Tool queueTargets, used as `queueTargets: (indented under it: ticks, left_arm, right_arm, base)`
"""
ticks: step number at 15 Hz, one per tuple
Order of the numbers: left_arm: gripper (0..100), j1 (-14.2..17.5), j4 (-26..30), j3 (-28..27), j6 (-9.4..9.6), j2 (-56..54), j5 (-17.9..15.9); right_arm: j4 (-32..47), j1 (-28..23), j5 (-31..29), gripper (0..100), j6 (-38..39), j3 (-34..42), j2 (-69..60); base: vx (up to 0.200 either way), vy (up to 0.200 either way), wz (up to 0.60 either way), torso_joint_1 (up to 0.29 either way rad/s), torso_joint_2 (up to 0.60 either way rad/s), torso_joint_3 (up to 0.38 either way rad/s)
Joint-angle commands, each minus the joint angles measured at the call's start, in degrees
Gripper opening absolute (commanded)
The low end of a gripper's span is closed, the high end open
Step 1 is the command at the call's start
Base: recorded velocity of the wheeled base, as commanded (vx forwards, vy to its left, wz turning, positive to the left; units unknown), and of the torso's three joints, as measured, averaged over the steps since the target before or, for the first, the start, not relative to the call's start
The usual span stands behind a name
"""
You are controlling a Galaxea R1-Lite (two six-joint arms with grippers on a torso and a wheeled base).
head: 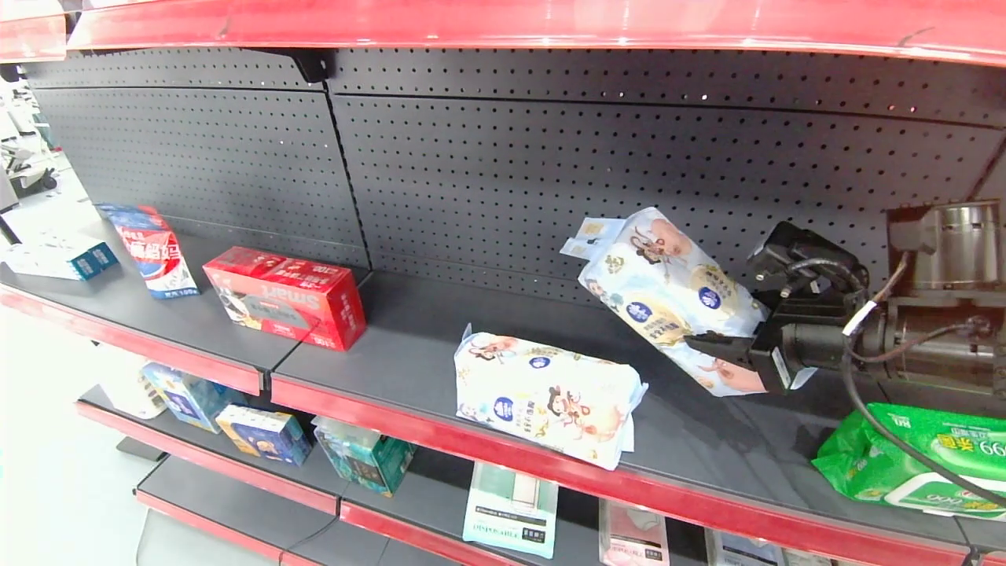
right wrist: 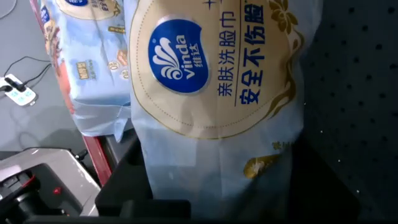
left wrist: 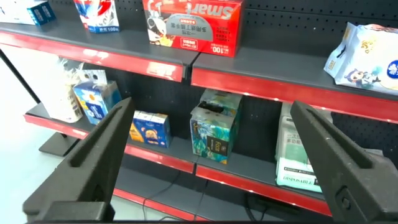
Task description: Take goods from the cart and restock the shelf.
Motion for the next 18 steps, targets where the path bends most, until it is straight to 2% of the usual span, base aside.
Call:
queueTargets:
  ticks: [1, 7, 9, 18]
  left_arm:
    - [100, 0.0, 0.0, 0.0, -0.07, 0.1, 0.1]
    - [100, 0.0, 0.0, 0.0, -0.07, 0.1, 0.0]
    - [100, 0.0, 0.0, 0.0, 0.02, 0.1, 0.1]
    - [100, 0.0, 0.0, 0.0, 0.02, 0.1, 0.1]
  right_arm:
    - [0.0, -0.7, 0.9, 0, -0.8, -1.1, 3.5]
    - [-0.1, -1.3, 2.3, 0, -2.7, -5.1, 8.8]
    - [0.0, -2.1, 3.7, 0, -7.4, -7.8, 11.9]
    - [0.6, -1.3, 6.4, 0, -14.4, -15.8, 20.5]
  base:
    - [0.0, 0.0, 0.0, 0.0, 0.0, 0.0]
    - [0.0, 0.0, 0.0, 0.0, 0.0, 0.0]
    - [0.0, 0.0, 0.0, 0.0, 0.0, 0.0]
    - [0.0, 0.0, 0.0, 0.0, 0.0, 0.0]
